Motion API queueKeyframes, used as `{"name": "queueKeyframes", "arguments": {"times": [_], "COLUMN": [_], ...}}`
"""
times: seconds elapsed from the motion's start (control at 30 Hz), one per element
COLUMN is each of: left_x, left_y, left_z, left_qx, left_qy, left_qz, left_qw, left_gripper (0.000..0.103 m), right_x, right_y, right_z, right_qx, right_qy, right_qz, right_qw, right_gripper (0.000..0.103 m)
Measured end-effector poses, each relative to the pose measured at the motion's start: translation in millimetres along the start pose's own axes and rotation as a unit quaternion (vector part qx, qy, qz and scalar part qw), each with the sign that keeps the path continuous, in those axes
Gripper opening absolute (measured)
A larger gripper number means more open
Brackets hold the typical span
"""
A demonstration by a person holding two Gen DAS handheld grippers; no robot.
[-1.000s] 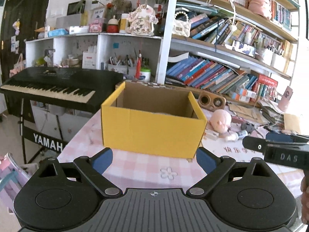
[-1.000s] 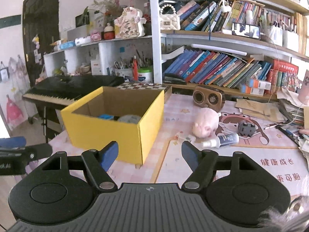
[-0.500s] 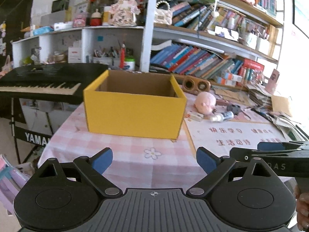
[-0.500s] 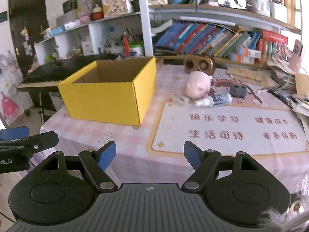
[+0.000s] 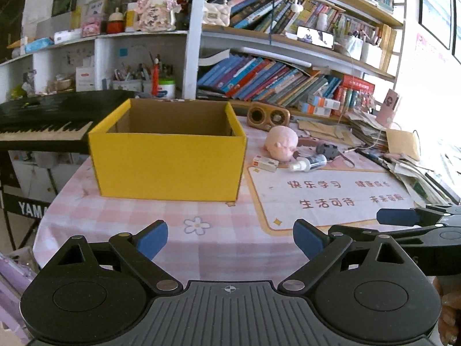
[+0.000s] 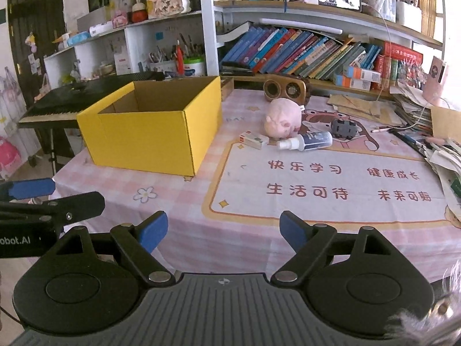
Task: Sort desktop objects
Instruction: 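Withdraw both open tools from the yellow box back over the table, then move both tools toward the spray bottle and the small cat-print box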
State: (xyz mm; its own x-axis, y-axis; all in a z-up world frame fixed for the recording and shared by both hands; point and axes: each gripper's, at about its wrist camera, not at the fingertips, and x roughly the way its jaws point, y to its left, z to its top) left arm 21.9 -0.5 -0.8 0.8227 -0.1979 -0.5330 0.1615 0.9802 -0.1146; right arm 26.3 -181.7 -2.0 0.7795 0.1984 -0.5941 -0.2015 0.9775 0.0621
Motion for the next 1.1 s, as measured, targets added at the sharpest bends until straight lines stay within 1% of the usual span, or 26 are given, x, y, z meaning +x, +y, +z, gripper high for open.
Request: {"name": "queueKeyframes", "arguments": {"times": [0.33, 0.7, 1.1], "left_x": [20.1, 45.7, 74.3], "left_y": [-27.0, -47.4, -69.4], "left_z": [7.6, 19.8, 29.0], "left_qx": [0.031, 0.042, 0.054], "left_qy": [0.009, 0.018, 0.026], "left_qz": [-0.034, -0.064, -0.085], "left_qw": [0.9989, 0.9969, 0.9946], "left_gripper": [0.096, 0.096, 0.096], "right_x": [1.3, 5.9, 18.6], "right_y": [-26.2, -53.9, -82.8], "right_z": [-0.2, 4.3, 11.2], "right_qx": [0.02, 0.036, 0.049], "right_qy": [0.01, 0.019, 0.032], "right_qz": [-0.027, -0.054, -0.072], "right_qw": [0.999, 0.998, 0.996], "right_gripper": [0.085, 0.085, 0.085]}}
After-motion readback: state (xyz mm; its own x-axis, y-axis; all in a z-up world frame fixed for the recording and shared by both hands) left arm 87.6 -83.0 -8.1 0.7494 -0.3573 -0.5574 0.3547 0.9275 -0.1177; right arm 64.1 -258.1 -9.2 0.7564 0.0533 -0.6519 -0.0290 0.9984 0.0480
